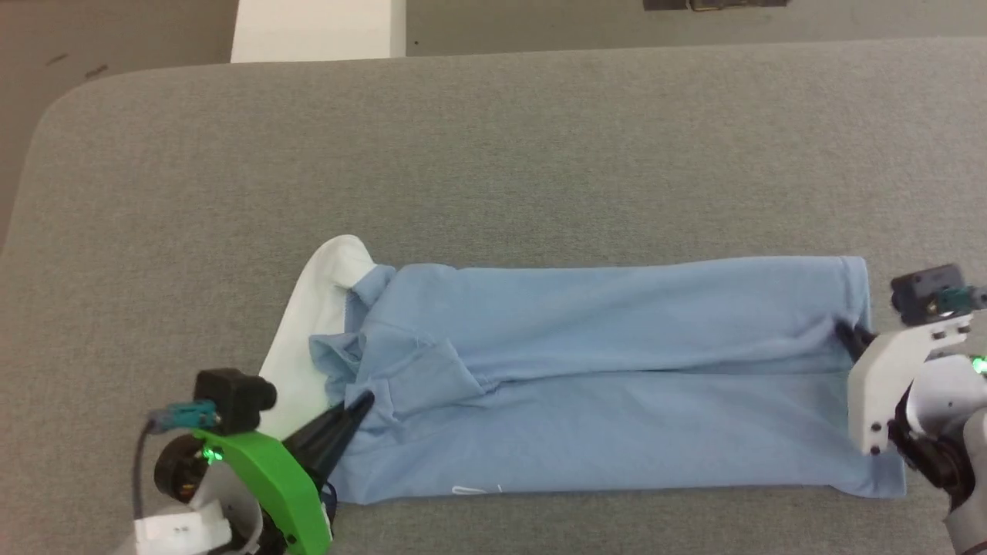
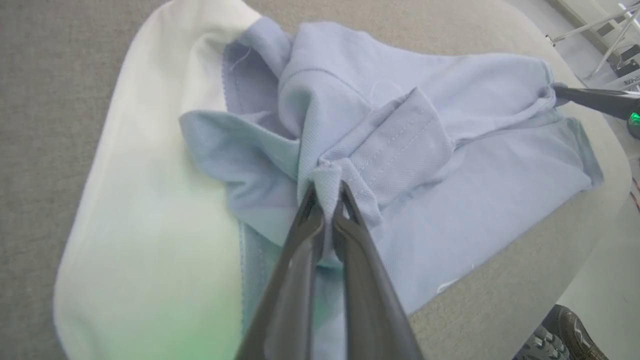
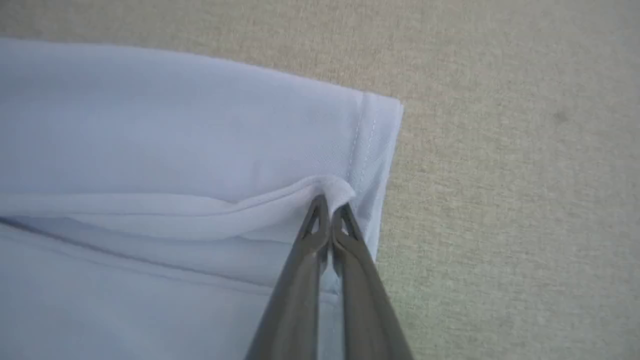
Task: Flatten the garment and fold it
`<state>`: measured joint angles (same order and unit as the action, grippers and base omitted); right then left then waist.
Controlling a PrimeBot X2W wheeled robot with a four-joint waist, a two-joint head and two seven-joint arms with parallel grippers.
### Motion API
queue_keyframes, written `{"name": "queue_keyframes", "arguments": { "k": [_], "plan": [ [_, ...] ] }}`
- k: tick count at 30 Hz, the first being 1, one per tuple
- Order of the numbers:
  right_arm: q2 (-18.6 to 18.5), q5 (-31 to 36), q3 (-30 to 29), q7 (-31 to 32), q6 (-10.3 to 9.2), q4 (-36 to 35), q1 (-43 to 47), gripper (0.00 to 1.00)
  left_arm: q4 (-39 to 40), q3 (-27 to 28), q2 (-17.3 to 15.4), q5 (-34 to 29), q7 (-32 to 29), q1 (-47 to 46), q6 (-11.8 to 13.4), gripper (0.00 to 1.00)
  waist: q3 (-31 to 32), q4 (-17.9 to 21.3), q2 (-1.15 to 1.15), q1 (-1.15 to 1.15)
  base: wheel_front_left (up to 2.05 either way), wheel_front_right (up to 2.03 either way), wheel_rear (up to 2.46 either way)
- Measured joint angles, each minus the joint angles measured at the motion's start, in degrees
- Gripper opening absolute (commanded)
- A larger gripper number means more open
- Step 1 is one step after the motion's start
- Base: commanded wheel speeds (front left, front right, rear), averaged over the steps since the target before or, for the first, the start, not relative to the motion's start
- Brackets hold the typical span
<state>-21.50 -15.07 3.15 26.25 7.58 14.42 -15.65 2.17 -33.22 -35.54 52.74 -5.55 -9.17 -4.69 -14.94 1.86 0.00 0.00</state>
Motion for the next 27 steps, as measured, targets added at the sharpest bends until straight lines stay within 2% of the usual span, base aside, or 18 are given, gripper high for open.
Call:
{"name": "queue_keyframes", "arguments": {
  "k": [4,5,6,7,8,11,16,22,27],
  "plan": [
    [-0.40,-0.08,0.69,5.27,0.00,0.26,1.04,0.00,-3.05,-2.09,0.97,-1.77,-0.23,-0.53,-0.60,0.00,-0.05,-0.49,0.00,0.00,0.00,0.00,0.00],
    [-0.19,-0.09,0.36,6.44,0.00,0.15,1.04,0.00,-3.90,-2.52,1.37,-2.22,-0.13,-0.86,-0.64,0.07,-0.04,-0.48,0.00,0.00,0.00,0.00,0.00],
    [0.25,-0.09,-0.18,7.56,0.00,0.08,1.04,0.16,-4.76,-2.83,1.77,-2.71,0.09,-1.21,-0.65,0.48,0.03,-0.44,0.00,0.00,0.00,0.00,0.00],
    [0.68,-0.08,-0.45,8.39,0.00,-0.09,1.07,0.48,-5.43,-3.08,2.15,-3.03,0.11,-1.51,-0.65,1.00,0.17,-0.41,0.00,0.00,0.00,0.00,0.00],
    [1.01,-0.08,-0.71,8.93,0.00,-0.32,1.25,1.00,-5.71,-3.14,2.53,-3.30,0.25,-1.58,-0.64,1.00,0.32,-0.40,0.00,0.00,0.00,0.00,0.00],
    [2.31,-0.09,-2.47,10.32,0.00,-1.70,2.92,1.00,-6.19,-2.98,4.19,-3.35,2.40,-1.49,-0.12,1.00,1.08,-0.38,0.00,0.00,0.00,0.00,0.00],
    [3.89,-0.51,-7.00,10.21,0.00,-6.13,8.68,1.00,-5.23,-1.16,5.72,-4.32,8.13,-0.45,2.47,1.00,2.86,-0.70,0.00,0.00,0.00,0.00,0.00],
    [7.14,-0.62,-11.87,3.76,0.00,-13.52,14.25,1.00,-4.07,2.79,7.35,-7.44,17.08,1.52,8.36,1.00,4.78,-1.44,0.00,0.00,0.00,0.00,0.00],
    [10.65,-0.66,-15.08,-2.96,0.00,-15.86,16.16,1.00,-5.28,6.91,9.17,-13.78,20.02,1.38,13.46,1.00,5.94,-2.28,0.00,0.00,0.00,0.00,0.00]
  ]
}}
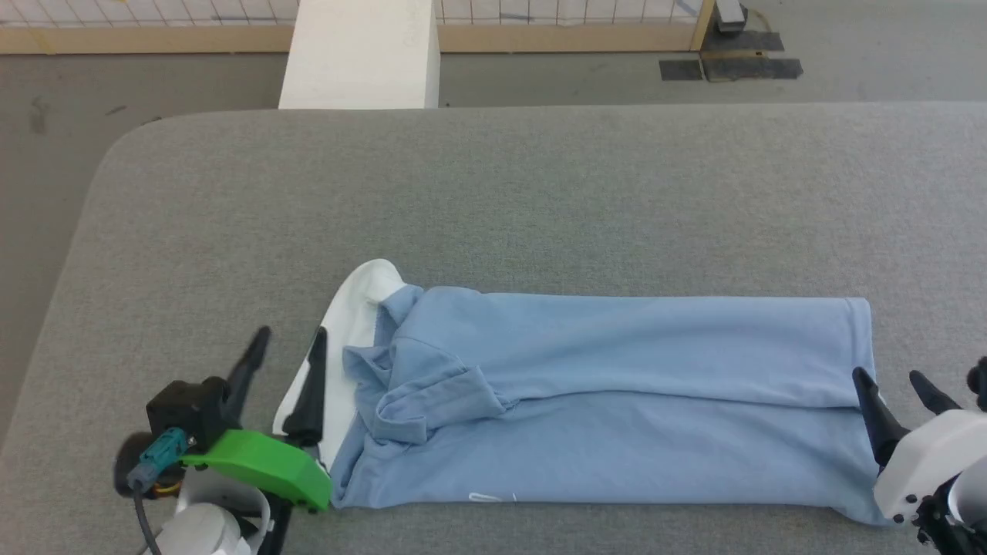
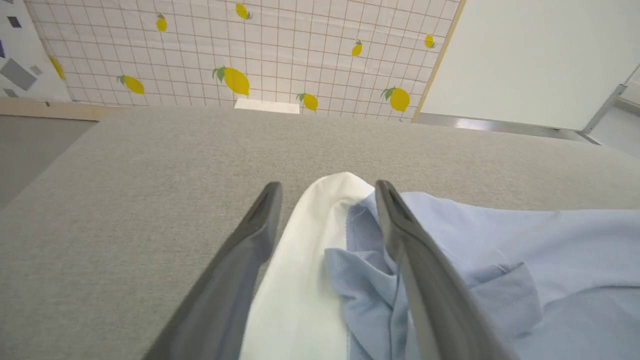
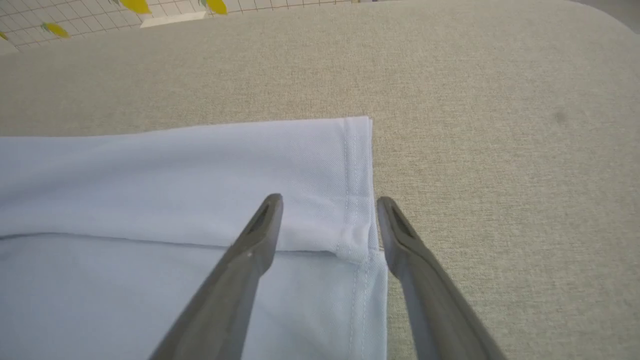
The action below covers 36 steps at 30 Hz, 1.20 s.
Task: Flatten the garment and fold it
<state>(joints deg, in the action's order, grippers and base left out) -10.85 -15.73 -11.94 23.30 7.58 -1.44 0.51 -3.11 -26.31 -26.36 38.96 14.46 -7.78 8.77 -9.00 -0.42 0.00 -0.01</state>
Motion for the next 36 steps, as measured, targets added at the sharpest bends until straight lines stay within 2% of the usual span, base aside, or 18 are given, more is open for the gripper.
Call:
{"name": "queue_keyframes", "arguments": {
  "k": [4,10,14,22,27,30,31,32,33,35,36],
  "plan": [
    [3.37,-0.52,-2.40,-4.47,0.00,0.09,0.19,1.00,0.25,5.32,2.90,-7.76,0.09,-0.71,1.88,1.00,0.95,-0.53,0.00,0.00,0.00,0.00,0.00],
    [6.30,-0.27,-6.33,-7.40,-0.01,5.02,-1.36,1.00,-1.31,11.92,8.21,-16.70,0.11,-0.79,0.66,1.00,2.61,-0.84,0.00,0.00,0.00,0.00,0.00],
    [7.25,0.58,-9.38,-6.55,0.00,9.79,-4.22,1.00,-2.88,15.21,11.33,-19.70,0.26,-0.77,-2.10,1.00,3.56,-0.95,0.00,0.00,0.00,0.00,0.00],
    [7.67,2.97,-14.22,-0.88,-0.01,22.92,-12.20,1.00,-5.79,18.78,15.77,-23.49,0.26,-0.81,-8.59,1.00,3.72,-1.16,0.00,0.00,0.00,0.00,0.00],
    [7.83,6.16,-15.71,5.66,0.00,29.38,-14.68,1.00,-7.17,20.89,18.00,-24.49,0.26,-0.87,-11.27,1.00,3.74,-1.73,0.00,0.00,0.00,0.00,0.00],
    [7.46,7.49,-16.36,10.47,0.00,30.18,-15.95,1.00,-7.64,21.96,18.89,-25.72,0.26,-0.97,-12.33,1.00,3.81,-2.07,0.00,0.00,0.00,0.00,0.00],
    [7.33,7.84,-16.06,12.20,0.00,30.22,-16.24,0.79,-7.73,22.24,19.15,-25.91,0.26,-1.03,-12.67,1.00,3.80,-2.12,0.00,0.00,0.00,0.00,0.00],
    [7.14,7.64,-15.69,13.43,0.00,30.23,-16.41,0.47,-7.81,22.47,19.30,-26.02,0.26,-1.06,-12.85,1.00,3.79,-2.11,0.00,0.00,0.00,0.00,0.00],
    [6.87,7.09,-15.14,14.30,-0.01,30.09,-16.52,0.35,-7.91,22.82,19.48,-26.27,0.26,-1.09,-13.12,1.00,3.74,-2.08,0.00,0.00,0.00,0.00,0.00],
    [6.84,6.76,-14.41,13.83,-0.02,29.20,-16.45,0.00,-8.00,23.56,19.76,-26.44,0.26,-1.13,-13.52,1.00,3.54,-1.92,0.00,0.00,0.00,0.00,0.00],
    [6.89,6.79,-14.27,13.27,-0.01,28.88,-16.40,0.00,-8.04,23.82,19.89,-26.58,0.26,-1.14,-13.73,1.00,3.43,-1.84,0.00,0.00,0.00,0.00,0.00]
  ]
}}
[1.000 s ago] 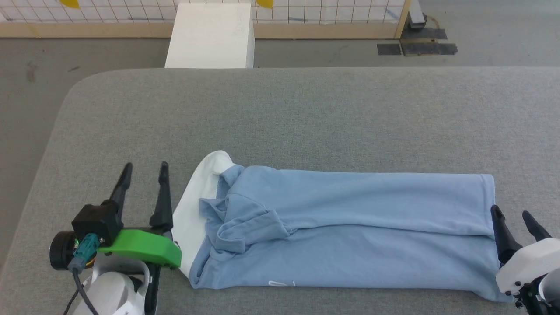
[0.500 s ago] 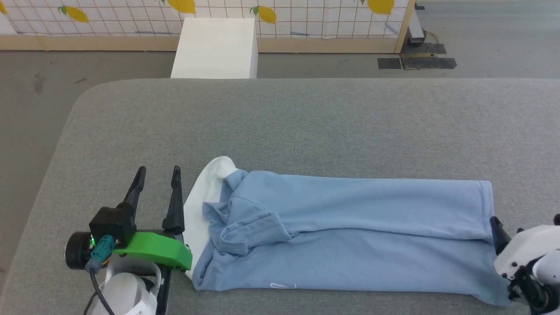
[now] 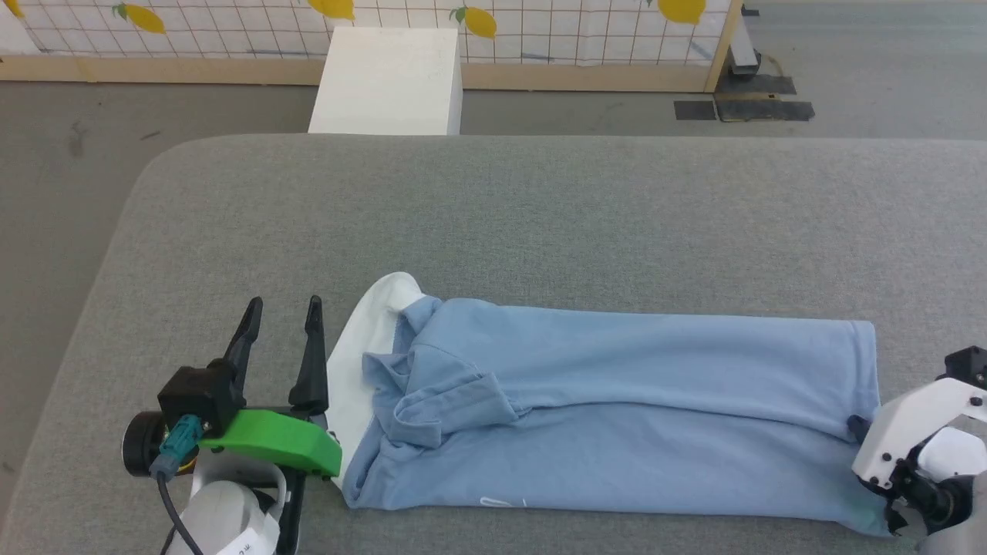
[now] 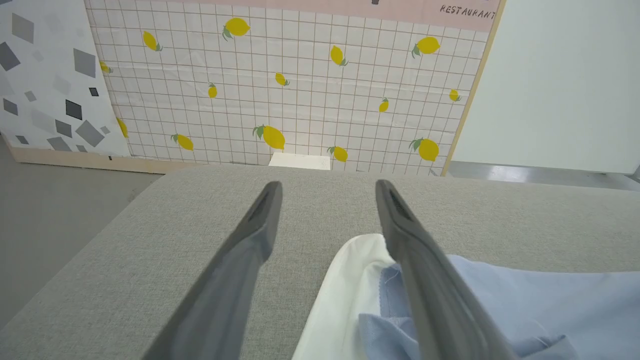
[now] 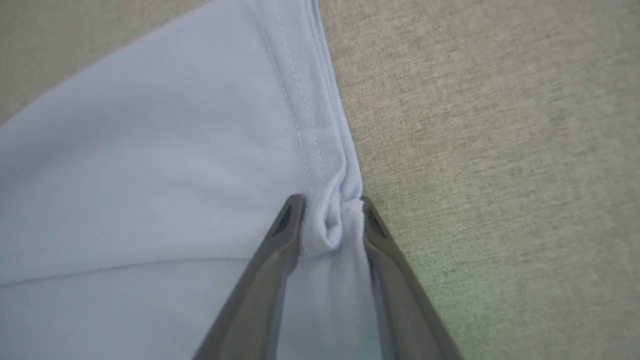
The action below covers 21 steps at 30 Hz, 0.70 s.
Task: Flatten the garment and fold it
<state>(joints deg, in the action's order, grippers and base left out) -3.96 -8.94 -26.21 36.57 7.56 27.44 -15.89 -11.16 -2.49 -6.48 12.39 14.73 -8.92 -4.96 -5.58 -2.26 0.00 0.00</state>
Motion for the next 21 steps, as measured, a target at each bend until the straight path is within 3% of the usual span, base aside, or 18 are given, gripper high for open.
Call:
{"name": "queue_keyframes", "arguments": {
  "k": [8,15,21],
  "plan": [
    [0.56,4.71,-1.67,-4.08,0.04,-1.91,0.75,0.00,-0.48,1.19,1.31,-0.84,0.00,-0.60,-1.08,1.00,-0.39,0.24,0.00,0.00,0.00,0.00,0.00],
    [-4.24,15.16,-11.06,-13.33,0.03,-2.40,1.37,0.00,-0.56,1.82,1.88,-1.09,0.00,-0.70,-1.63,1.00,-0.53,-0.33,0.00,0.00,0.00,0.00,0.00],
    [-5.20,21.79,-15.50,-18.98,0.03,-2.01,1.37,0.00,-0.60,2.08,2.34,-1.41,0.00,-0.70,-2.05,1.00,-0.65,-0.35,0.00,0.00,0.00,0.00,0.00]
  ]
}}
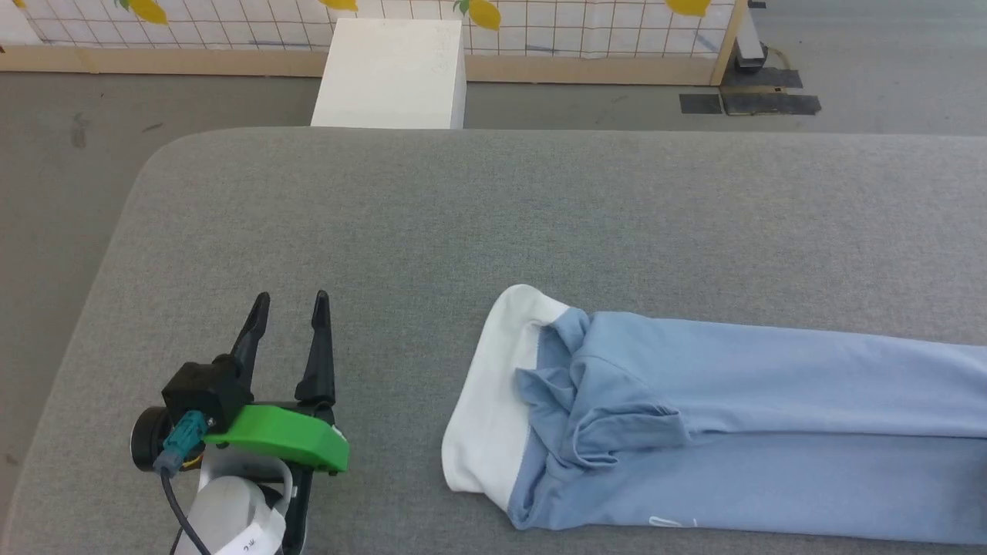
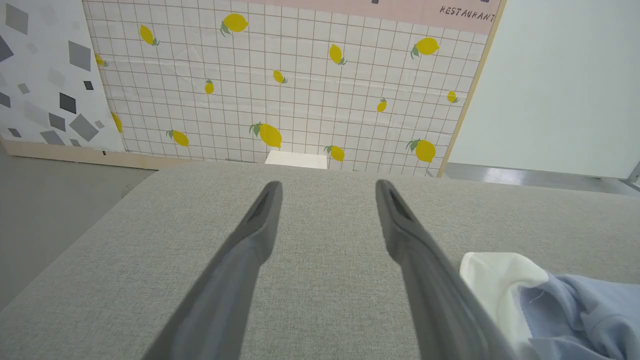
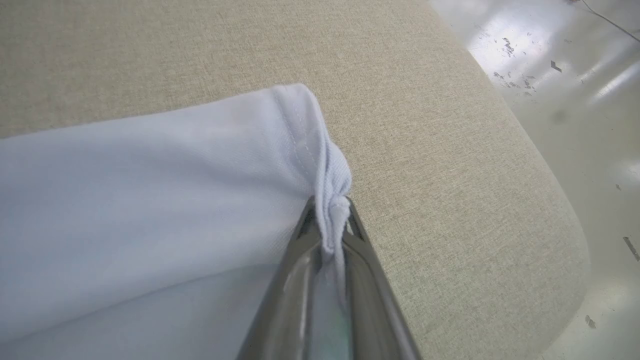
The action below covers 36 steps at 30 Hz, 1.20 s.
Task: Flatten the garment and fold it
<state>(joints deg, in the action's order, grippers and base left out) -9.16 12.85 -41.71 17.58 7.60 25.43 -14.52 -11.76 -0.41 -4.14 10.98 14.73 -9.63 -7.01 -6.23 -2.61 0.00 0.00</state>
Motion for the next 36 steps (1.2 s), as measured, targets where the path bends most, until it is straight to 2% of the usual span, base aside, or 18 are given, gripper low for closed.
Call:
{"name": "queue_keyframes", "arguments": {
  "k": [6,9,13,18,20,24,28,32,36],
  "plan": [
    [0.11,0.62,1.86,-0.94,0.00,0.27,0.06,0.00,0.03,0.13,0.22,-0.35,0.00,0.00,-0.02,1.00,0.03,0.12,0.00,0.00,0.00,0.00,0.00],
    [0.65,-1.41,6.03,1.47,-0.01,-3.75,1.33,0.00,0.00,0.01,0.31,-0.82,0.00,0.01,-0.02,1.00,0.42,-0.05,0.00,0.00,0.00,0.00,0.00],
    [2.55,-5.61,13.47,8.09,-0.01,-15.02,5.84,0.00,-0.04,-0.10,0.42,-0.93,0.00,0.07,-0.05,1.00,1.18,-0.37,0.00,0.00,0.00,0.00,0.00],
    [3.86,-11.25,27.05,19.19,-0.01,-34.75,12.39,0.00,0.05,-0.15,0.45,-1.02,0.00,0.20,-0.08,1.00,2.00,-0.80,0.00,0.00,0.00,0.00,0.00],
    [3.86,-12.34,32.37,22.54,-0.01,-40.65,13.33,0.00,0.05,-0.23,0.45,-1.16,0.00,0.19,-0.08,1.00,2.10,-0.97,0.00,0.00,0.00,0.00,0.00],
    [3.60,-13.36,44.04,25.83,-0.01,-46.88,12.53,0.00,0.05,-0.68,0.45,-1.19,0.00,0.17,-0.08,1.00,1.90,-1.49,0.00,0.00,0.00,0.00,0.00],
    [3.63,-13.84,54.51,26.10,-0.01,-45.09,7.79,0.00,0.04,-1.25,0.45,-1.15,0.00,0.02,-0.08,1.00,1.20,-1.98,0.00,0.00,0.00,0.00,0.00],
    [4.22,-14.50,63.66,23.51,-0.01,-37.08,0.92,0.00,0.04,-1.82,0.43,-1.07,0.00,-0.34,-0.08,1.00,0.02,-2.57,0.00,0.00,0.00,0.00,0.00],
    [5.45,-15.55,68.61,20.54,-0.01,-26.59,-4.01,0.00,0.00,-2.52,0.44,-0.96,0.00,-1.36,-0.08,1.00,-1.10,-3.35,0.00,0.00,0.00,0.00,0.00]
  ]
}}
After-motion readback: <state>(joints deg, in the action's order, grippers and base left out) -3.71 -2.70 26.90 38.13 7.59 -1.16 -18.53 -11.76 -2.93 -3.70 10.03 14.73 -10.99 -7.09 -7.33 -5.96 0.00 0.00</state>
